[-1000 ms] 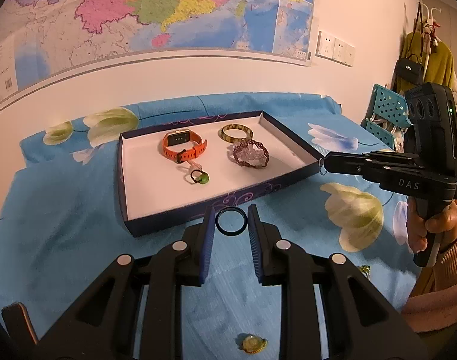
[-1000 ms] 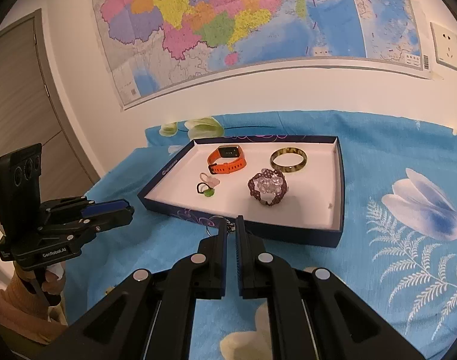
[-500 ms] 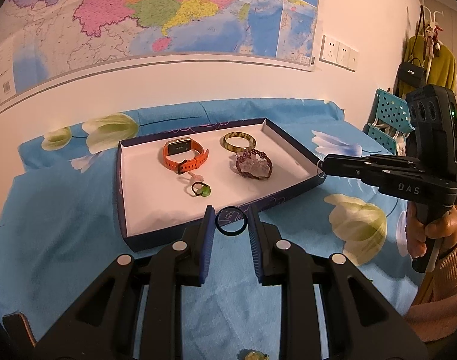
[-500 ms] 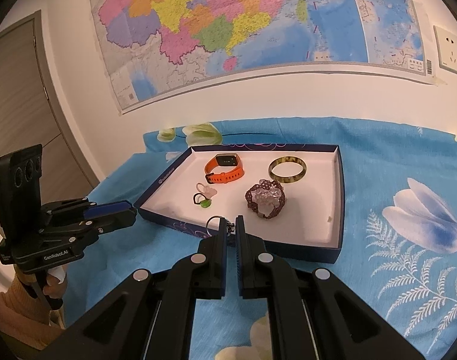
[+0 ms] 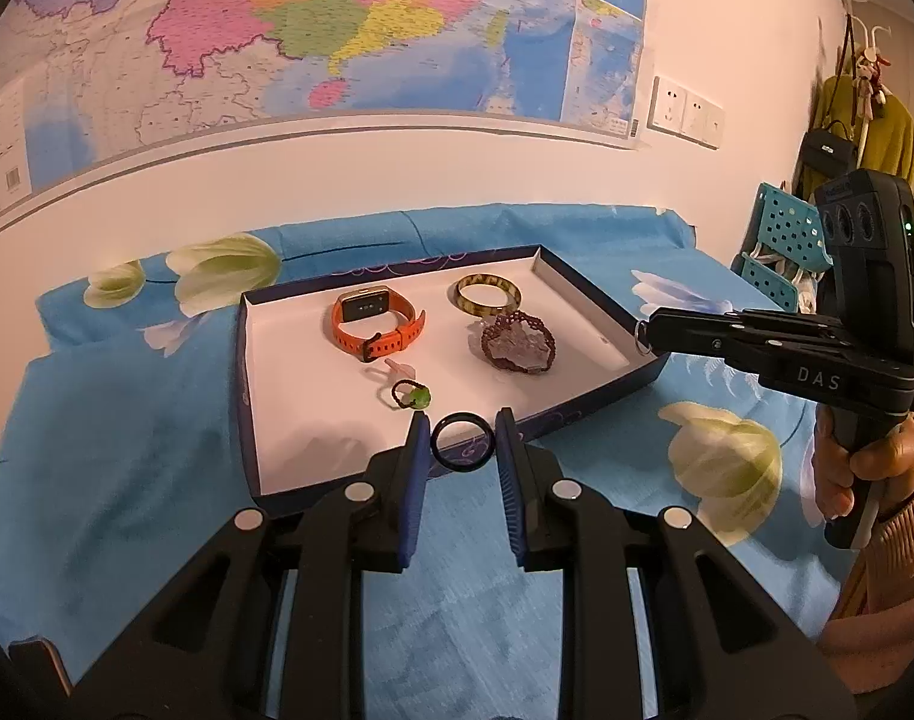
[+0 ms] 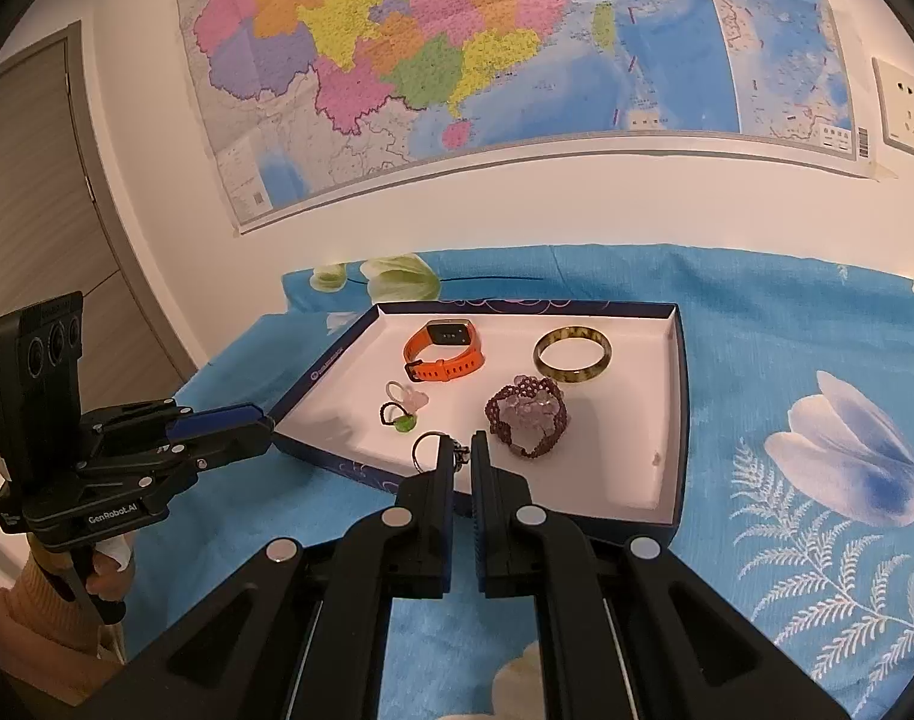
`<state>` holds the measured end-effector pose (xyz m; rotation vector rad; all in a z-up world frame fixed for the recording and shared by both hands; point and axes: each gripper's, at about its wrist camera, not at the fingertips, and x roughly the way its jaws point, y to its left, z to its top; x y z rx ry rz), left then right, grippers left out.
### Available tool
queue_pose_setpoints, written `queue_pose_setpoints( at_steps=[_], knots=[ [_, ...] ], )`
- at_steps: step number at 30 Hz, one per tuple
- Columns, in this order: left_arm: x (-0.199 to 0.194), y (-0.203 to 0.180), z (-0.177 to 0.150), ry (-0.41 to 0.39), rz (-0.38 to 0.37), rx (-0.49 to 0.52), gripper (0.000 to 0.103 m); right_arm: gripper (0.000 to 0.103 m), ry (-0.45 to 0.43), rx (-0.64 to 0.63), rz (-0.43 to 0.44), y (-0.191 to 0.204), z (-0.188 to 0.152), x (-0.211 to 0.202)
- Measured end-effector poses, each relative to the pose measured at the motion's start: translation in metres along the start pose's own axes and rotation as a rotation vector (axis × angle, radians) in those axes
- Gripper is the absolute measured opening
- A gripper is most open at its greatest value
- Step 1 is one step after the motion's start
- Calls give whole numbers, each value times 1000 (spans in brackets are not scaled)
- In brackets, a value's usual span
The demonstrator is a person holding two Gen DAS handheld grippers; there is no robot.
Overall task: Organize jewelry
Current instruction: 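Carry the black ring with the left tool while the right tool carries the silver ring, then release the silver ring with the right tool while the left tool releases the black ring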
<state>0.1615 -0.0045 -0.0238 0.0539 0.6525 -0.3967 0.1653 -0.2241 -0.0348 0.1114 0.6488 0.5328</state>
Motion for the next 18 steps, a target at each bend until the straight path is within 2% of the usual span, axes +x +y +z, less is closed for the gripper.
queue_pose_setpoints(
  at_steps=[18],
  knots=[
    [10, 4, 9, 2, 1, -11, 23, 4, 12, -1, -5, -2, 9, 11]
  ],
)
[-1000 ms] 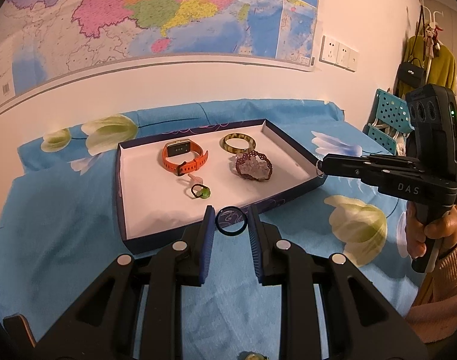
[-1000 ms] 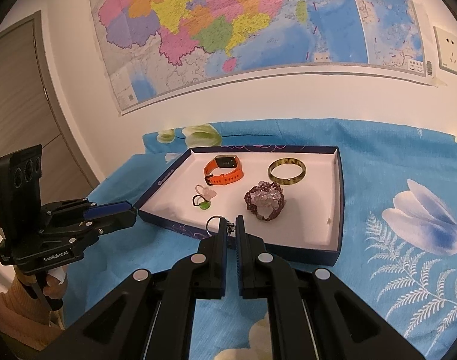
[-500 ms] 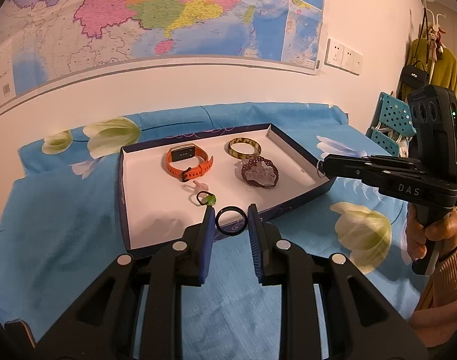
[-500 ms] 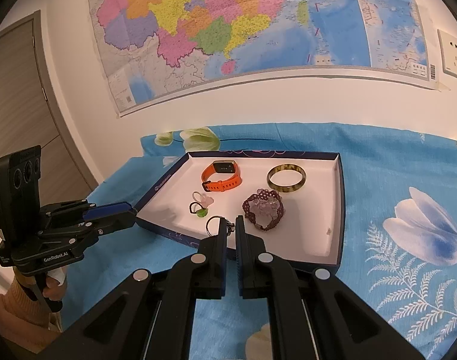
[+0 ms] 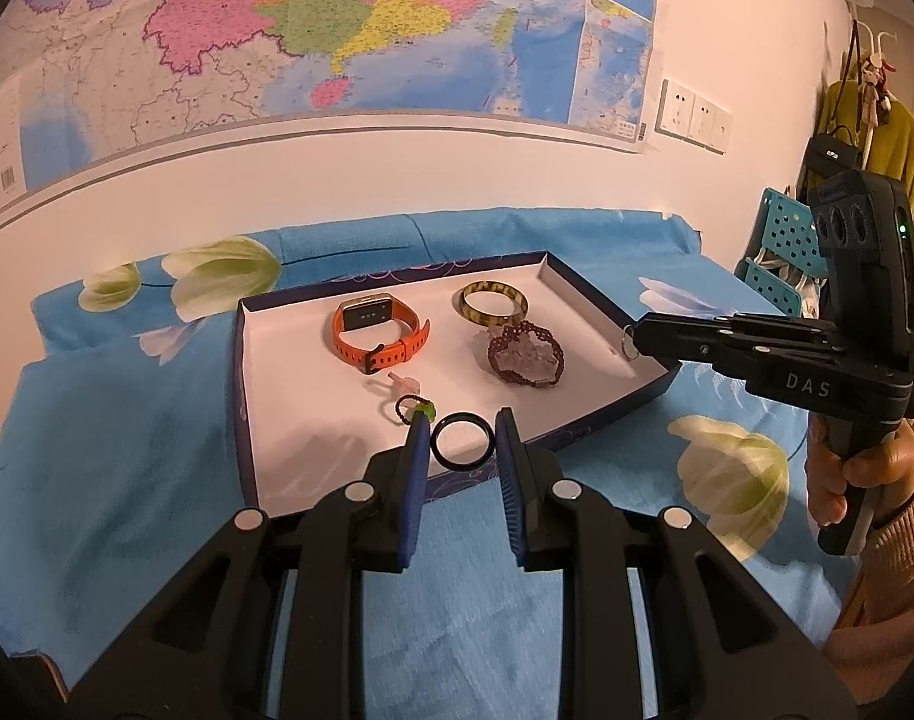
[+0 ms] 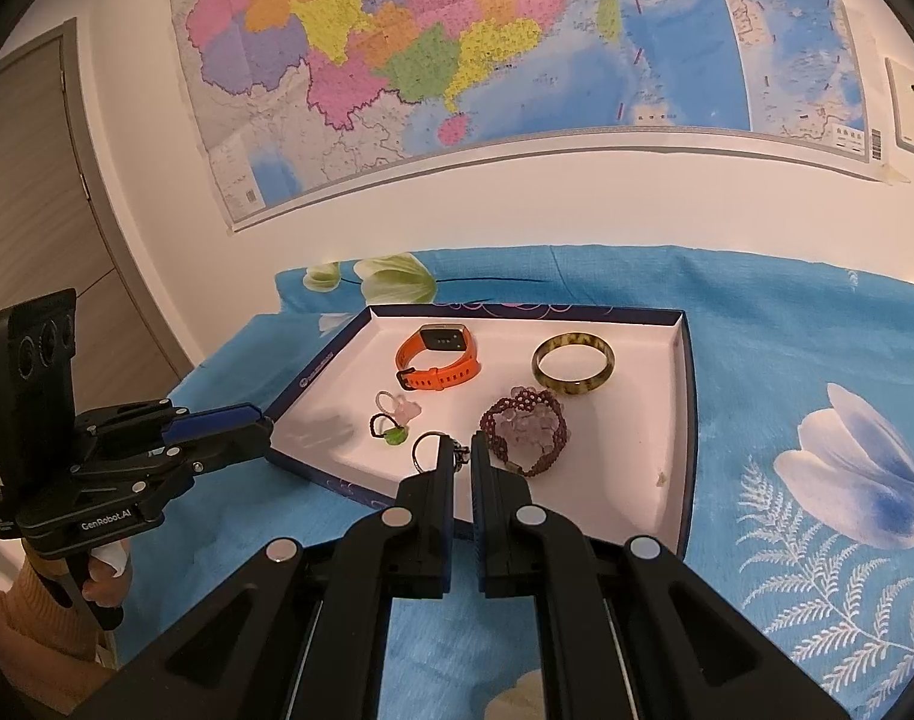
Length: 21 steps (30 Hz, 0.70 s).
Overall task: Organize jewelry
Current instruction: 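Release the silver ring with the right tool while the left tool releases the black ring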
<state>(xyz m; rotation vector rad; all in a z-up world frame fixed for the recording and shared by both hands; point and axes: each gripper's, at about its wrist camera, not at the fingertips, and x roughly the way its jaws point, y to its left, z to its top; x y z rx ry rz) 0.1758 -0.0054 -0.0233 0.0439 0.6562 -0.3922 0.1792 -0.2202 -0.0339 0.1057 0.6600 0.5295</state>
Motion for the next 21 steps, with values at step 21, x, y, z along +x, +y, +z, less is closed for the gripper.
queue_pose_setpoints(
  at_steps=[21],
  knots=[
    [21, 8, 6, 26, 12, -16, 23, 4, 48, 9, -21, -9, 5, 28]
  ],
)
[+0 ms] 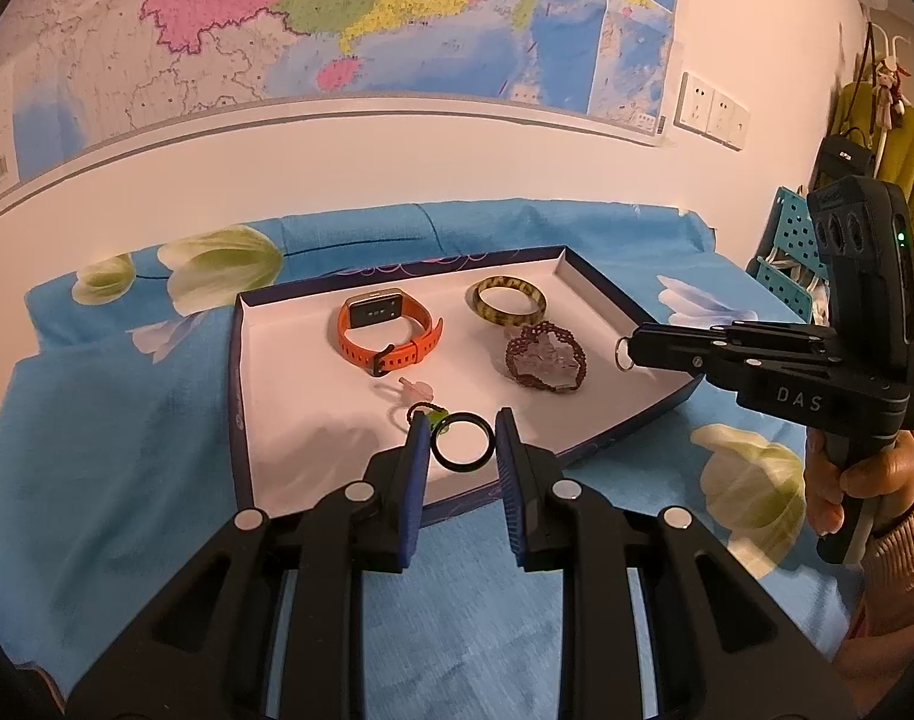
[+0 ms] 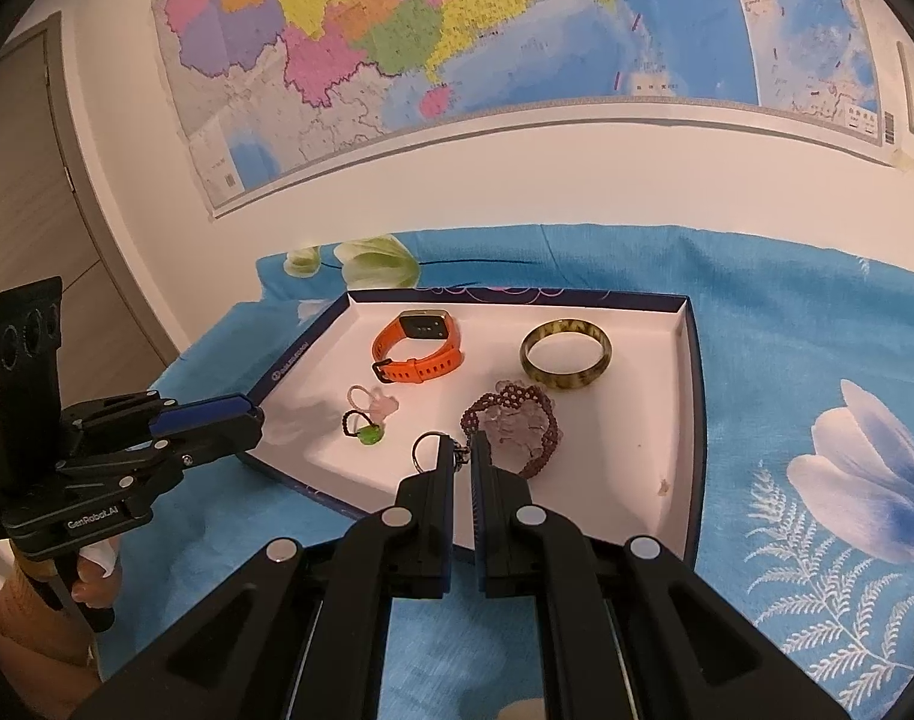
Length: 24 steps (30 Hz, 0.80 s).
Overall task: Organize jewelry
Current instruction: 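Release the silver ring with the right tool while the left tool releases the black ring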
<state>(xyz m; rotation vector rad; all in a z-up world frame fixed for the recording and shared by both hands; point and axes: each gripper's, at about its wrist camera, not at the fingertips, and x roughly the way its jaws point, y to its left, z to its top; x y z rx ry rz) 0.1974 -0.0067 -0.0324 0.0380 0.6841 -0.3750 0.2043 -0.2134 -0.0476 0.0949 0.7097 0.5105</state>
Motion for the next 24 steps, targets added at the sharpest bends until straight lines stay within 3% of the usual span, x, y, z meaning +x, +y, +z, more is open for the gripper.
queue_pose_setpoints(
  at_steps=[24],
  knots=[
    [44, 5, 4, 81, 14, -15, 23, 4, 81, 20, -29, -9, 4, 39]
  ],
)
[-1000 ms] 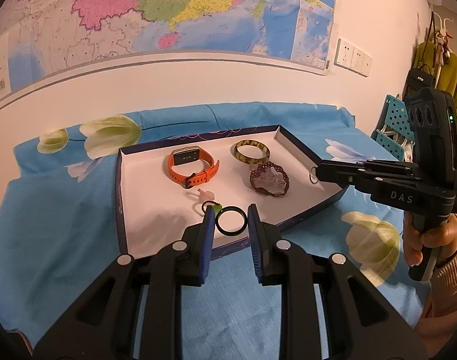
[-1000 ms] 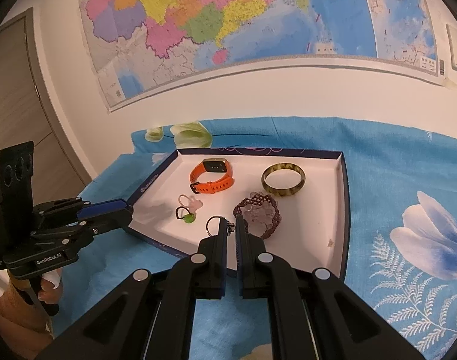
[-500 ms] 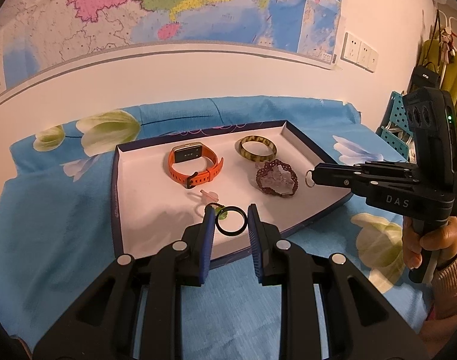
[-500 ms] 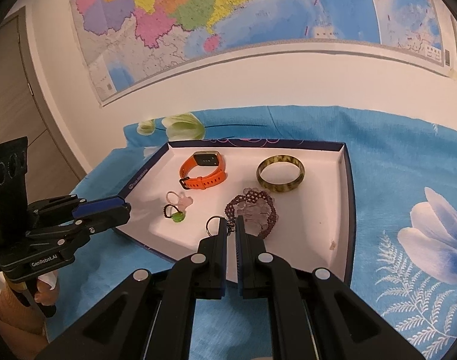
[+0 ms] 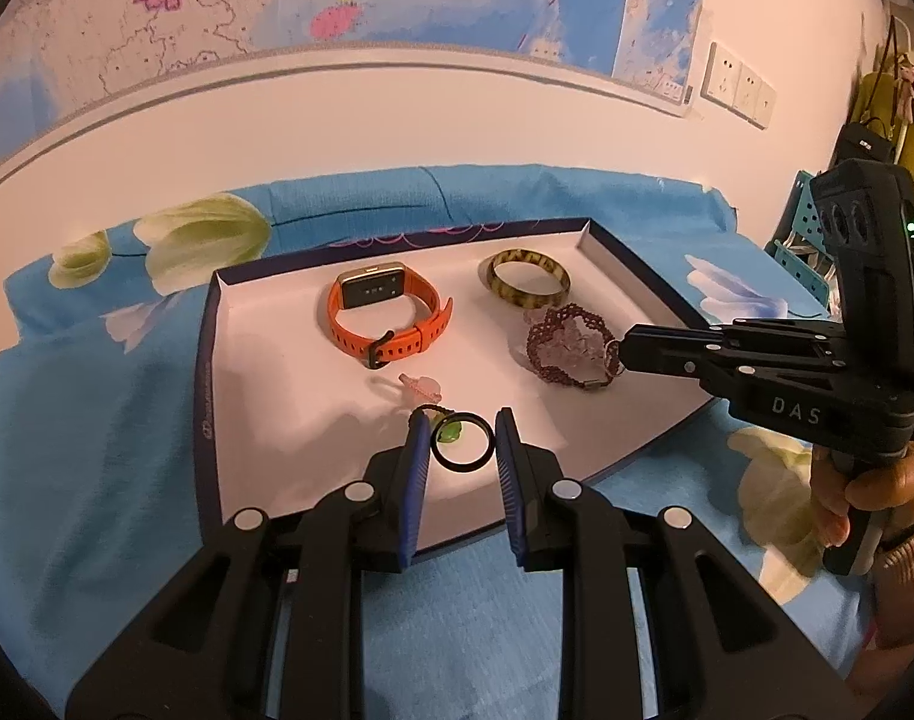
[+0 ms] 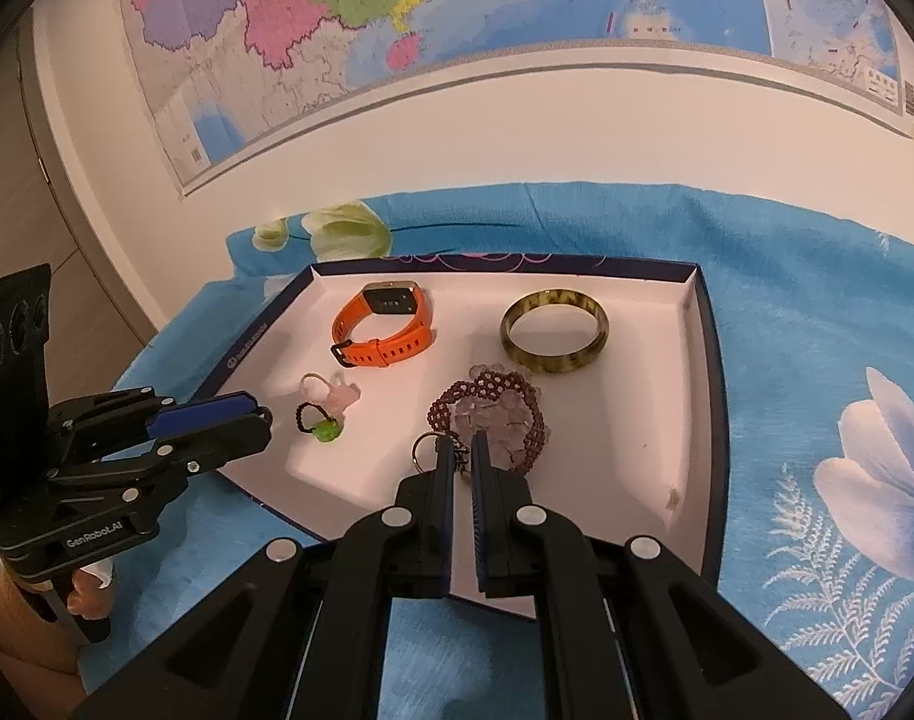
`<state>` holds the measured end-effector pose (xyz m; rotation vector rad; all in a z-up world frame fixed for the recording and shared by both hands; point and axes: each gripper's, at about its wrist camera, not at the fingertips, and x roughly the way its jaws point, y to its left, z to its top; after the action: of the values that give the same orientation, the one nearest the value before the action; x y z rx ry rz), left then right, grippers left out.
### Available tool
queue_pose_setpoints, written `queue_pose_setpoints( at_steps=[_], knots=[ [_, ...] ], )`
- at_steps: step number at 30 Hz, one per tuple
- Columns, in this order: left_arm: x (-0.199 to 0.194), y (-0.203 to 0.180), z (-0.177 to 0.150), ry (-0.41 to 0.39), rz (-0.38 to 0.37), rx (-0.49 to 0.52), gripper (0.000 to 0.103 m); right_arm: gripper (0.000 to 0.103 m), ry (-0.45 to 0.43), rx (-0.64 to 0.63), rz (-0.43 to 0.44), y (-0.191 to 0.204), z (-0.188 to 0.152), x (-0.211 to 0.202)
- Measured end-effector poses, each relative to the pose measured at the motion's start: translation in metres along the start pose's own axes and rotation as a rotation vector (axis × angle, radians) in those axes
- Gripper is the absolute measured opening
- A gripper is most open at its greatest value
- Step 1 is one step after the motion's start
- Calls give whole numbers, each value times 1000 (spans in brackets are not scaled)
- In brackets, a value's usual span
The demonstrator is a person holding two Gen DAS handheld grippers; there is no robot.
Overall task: Organize jewelry
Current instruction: 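Release the silver ring with the right tool while the left tool releases the black ring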
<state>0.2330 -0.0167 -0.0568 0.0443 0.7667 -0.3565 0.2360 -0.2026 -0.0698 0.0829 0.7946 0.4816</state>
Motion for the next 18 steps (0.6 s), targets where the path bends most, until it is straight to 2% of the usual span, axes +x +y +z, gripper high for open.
queue_pose_setpoints(
  at_steps=[11, 18],
  knots=[
    [19, 5, -1, 49, -3, -24, 23, 5, 31, -1, -20, -2, -2, 13],
    [30, 7, 0, 74, -15, -41, 23, 9, 14, 10, -44, -6, -2, 11]
  ],
)
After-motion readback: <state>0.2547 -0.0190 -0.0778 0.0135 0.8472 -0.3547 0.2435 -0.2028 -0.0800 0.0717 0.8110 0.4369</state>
